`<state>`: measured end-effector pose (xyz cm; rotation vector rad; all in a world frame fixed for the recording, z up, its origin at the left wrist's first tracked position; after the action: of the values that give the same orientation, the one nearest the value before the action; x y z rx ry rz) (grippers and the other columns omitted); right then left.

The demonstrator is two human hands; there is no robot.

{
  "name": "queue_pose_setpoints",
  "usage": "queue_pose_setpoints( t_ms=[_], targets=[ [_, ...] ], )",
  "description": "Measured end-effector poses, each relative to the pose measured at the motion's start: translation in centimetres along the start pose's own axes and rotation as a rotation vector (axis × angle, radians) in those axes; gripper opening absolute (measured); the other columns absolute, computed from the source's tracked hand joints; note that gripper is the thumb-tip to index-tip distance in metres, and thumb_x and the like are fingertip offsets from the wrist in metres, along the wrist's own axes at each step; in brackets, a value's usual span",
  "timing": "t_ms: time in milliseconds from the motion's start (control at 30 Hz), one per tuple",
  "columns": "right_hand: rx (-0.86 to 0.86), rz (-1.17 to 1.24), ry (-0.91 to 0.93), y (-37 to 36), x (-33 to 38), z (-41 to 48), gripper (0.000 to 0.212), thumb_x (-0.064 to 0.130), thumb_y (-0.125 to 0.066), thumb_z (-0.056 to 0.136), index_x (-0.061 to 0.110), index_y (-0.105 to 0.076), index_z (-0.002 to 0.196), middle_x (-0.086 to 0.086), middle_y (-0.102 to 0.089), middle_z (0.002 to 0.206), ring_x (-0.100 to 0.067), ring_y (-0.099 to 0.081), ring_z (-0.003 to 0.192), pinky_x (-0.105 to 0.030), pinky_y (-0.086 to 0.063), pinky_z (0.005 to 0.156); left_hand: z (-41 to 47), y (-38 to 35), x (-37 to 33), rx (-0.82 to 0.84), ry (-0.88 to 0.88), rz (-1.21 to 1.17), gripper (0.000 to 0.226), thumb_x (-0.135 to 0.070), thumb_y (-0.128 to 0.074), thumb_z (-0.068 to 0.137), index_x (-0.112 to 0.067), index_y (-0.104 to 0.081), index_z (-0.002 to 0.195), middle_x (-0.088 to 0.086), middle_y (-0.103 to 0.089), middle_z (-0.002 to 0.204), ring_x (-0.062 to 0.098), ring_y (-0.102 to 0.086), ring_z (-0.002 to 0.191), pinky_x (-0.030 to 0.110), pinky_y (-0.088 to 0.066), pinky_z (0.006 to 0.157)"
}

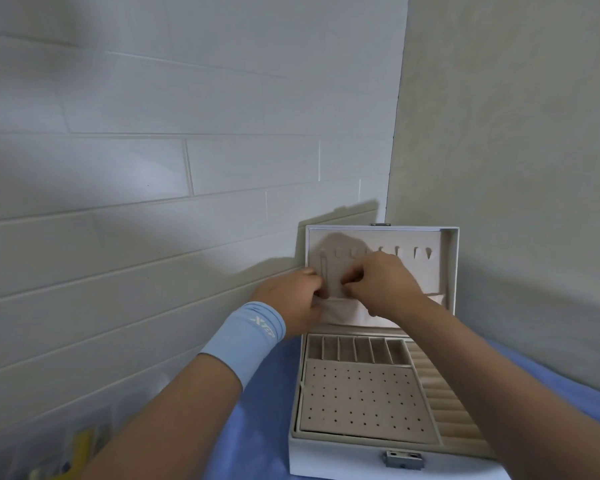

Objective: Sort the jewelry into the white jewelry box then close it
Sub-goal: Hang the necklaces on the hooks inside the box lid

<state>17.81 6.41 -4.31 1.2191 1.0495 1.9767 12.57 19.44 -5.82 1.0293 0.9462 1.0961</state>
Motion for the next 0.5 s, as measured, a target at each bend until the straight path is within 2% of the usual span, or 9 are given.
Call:
queue_pose_setpoints(
  t_ms=[100, 167, 233, 300, 367, 433, 500],
  targets=[
    [0.111, 0.016, 0.028, -1.8, 0.3, -0.2, 0.018, 0.018, -0.063, 0.087, 0.019, -0.077, 0.076, -0.003, -0.073, 0.077, -0.012, -0.059, 0.052, -0.035, -0.058, 0.066, 0.1, 0.0, 0.0, -0.007, 0.004, 0.003, 0.022, -0.029, -0.050, 0.093, -0.023, -0.060, 0.112, -0.006, -0.054, 0.120, 0.022, -0.058, 0.106, 0.033, -0.046, 0.088],
    [0.183, 0.070, 0.071, -2.8, 0.7, -0.4, 0.017, 0.015, -0.062, 0.089, 0.015, -0.078, 0.090, -0.007, -0.074, 0.089, -0.012, -0.058, 0.059, -0.035, -0.056, 0.067, 0.0, 0.1, 0.0, -0.025, 0.006, 0.014, 0.013, -0.028, -0.050, 0.092, -0.020, -0.055, 0.100, -0.004, -0.054, 0.110, 0.024, -0.058, 0.099, 0.033, -0.046, 0.080],
    [0.164, 0.103, 0.083, -2.3, 0.8, -0.5, 0.024, 0.012, -0.060, 0.090, 0.017, -0.080, 0.102, -0.004, -0.076, 0.096, -0.012, -0.061, 0.056, -0.033, -0.059, 0.066, -0.3, 0.4, -0.1, -0.063, -0.007, -0.026, 0.015, -0.025, -0.049, 0.092, -0.017, -0.057, 0.101, -0.004, -0.055, 0.107, 0.023, -0.059, 0.096, 0.035, -0.047, 0.078],
    [0.120, 0.139, 0.068, -1.3, 0.6, -0.8, 0.027, 0.011, -0.058, 0.092, 0.019, -0.079, 0.108, 0.004, -0.075, 0.104, -0.011, -0.064, 0.045, -0.027, -0.058, 0.059, -1.0, 1.1, 0.0, -0.109, -0.023, -0.087, 0.020, -0.023, -0.049, 0.092, -0.021, -0.062, 0.108, -0.006, -0.057, 0.111, 0.021, -0.059, 0.094, 0.037, -0.049, 0.080],
    [0.087, 0.152, 0.055, -0.3, 0.7, -1.3, 0.027, 0.012, -0.057, 0.094, 0.018, -0.076, 0.112, 0.007, -0.071, 0.109, -0.012, -0.066, 0.044, -0.021, -0.055, 0.057, -1.9, 1.9, 0.2, -0.143, -0.025, -0.127, 0.021, -0.023, -0.052, 0.092, -0.026, -0.062, 0.111, -0.010, -0.057, 0.112, 0.016, -0.057, 0.087, 0.035, -0.050, 0.079],
    [0.052, 0.160, 0.070, 0.7, 1.2, -2.3, 0.025, 0.014, -0.057, 0.095, 0.019, -0.075, 0.112, 0.010, -0.070, 0.104, -0.013, -0.067, 0.048, -0.013, -0.046, 0.049, -2.9, 2.6, 0.5, -0.166, 0.002, -0.164, 0.019, -0.024, -0.054, 0.093, -0.029, -0.063, 0.109, -0.013, -0.057, 0.108, 0.011, -0.052, 0.076, 0.031, -0.047, 0.077],
    [0.030, 0.195, 0.090, 1.6, 2.1, -3.6, 0.021, 0.014, -0.059, 0.095, 0.020, -0.076, 0.107, 0.012, -0.070, 0.097, -0.004, -0.063, 0.046, -0.009, -0.040, 0.046, -4.0, 3.1, 0.8, -0.168, 0.034, -0.207, 0.017, -0.024, -0.055, 0.092, -0.030, -0.064, 0.106, -0.014, -0.060, 0.103, 0.004, -0.049, 0.071, 0.028, -0.045, 0.075]
  ],
)
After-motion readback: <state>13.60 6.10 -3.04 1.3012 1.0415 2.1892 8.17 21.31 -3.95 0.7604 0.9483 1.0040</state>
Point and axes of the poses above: each hand's wrist, its own z-axis towards the middle knuckle, its own y-axis out of the back of the hand, x = y × z, the point moved 8 cm from there along z, towards the middle knuckle
